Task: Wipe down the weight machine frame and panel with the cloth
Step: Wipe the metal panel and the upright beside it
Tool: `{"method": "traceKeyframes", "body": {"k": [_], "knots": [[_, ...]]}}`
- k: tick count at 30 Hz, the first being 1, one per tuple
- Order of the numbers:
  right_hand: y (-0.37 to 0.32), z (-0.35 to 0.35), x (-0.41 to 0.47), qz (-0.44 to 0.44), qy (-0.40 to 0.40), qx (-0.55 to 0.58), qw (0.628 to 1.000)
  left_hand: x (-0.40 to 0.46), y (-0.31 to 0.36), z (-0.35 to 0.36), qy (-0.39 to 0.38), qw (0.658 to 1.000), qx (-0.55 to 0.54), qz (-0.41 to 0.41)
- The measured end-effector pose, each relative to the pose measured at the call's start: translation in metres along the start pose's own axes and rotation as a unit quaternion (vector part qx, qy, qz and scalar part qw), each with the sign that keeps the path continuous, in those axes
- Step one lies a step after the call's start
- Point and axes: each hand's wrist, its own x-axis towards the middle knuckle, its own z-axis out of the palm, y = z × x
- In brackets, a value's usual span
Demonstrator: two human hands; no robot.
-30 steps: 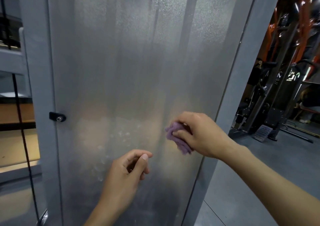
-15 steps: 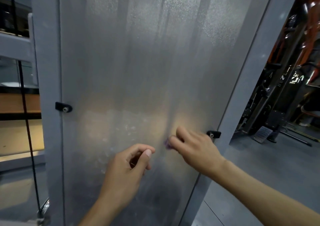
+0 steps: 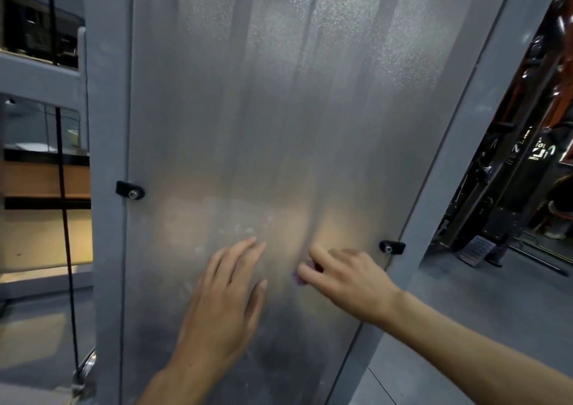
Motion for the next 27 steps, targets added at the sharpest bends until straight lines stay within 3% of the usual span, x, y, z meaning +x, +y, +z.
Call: {"method": "traceKeyframes", "body": {"k": [2,6,8,14,16,19,21,25,27], "knots": [[0.012,-0.011,0.014,0.008,0.023,-0.022,0.999,0.000,-0.002,0.000,0.001,0.999,0.032,0.022],[0.045,-0.041,0.054,0.158,0.120,-0.057,0.978,0.000,-0.008,-0.001,-0.021,0.996,0.080,0.037],[0.038,-0.035,0.054,0.183,0.131,-0.048,0.973,0.000,-0.011,-0.002,-0.028,0.995,0.093,0.031],[-0.003,0.000,0.022,0.005,0.009,-0.004,1.000,0.002,-0.022,-0.007,-0.047,0.993,0.107,0.004],[0.014,-0.014,0.039,0.028,0.043,-0.016,0.999,0.002,-0.023,-0.008,-0.046,0.993,0.109,0.012],[0.039,-0.040,0.070,0.152,0.147,-0.034,0.977,0.000,-0.027,-0.009,-0.049,0.992,0.117,0.024],[0.035,-0.036,0.072,0.177,0.167,-0.030,0.969,-0.002,-0.029,-0.010,-0.051,0.991,0.120,0.024],[-0.010,0.002,0.039,0.058,0.081,0.017,0.995,-0.003,-0.032,-0.013,-0.047,0.991,0.127,0.019],[-0.006,0.006,0.040,0.040,0.073,0.007,0.996,-0.002,-0.032,-0.014,-0.051,0.990,0.129,0.021]]}}
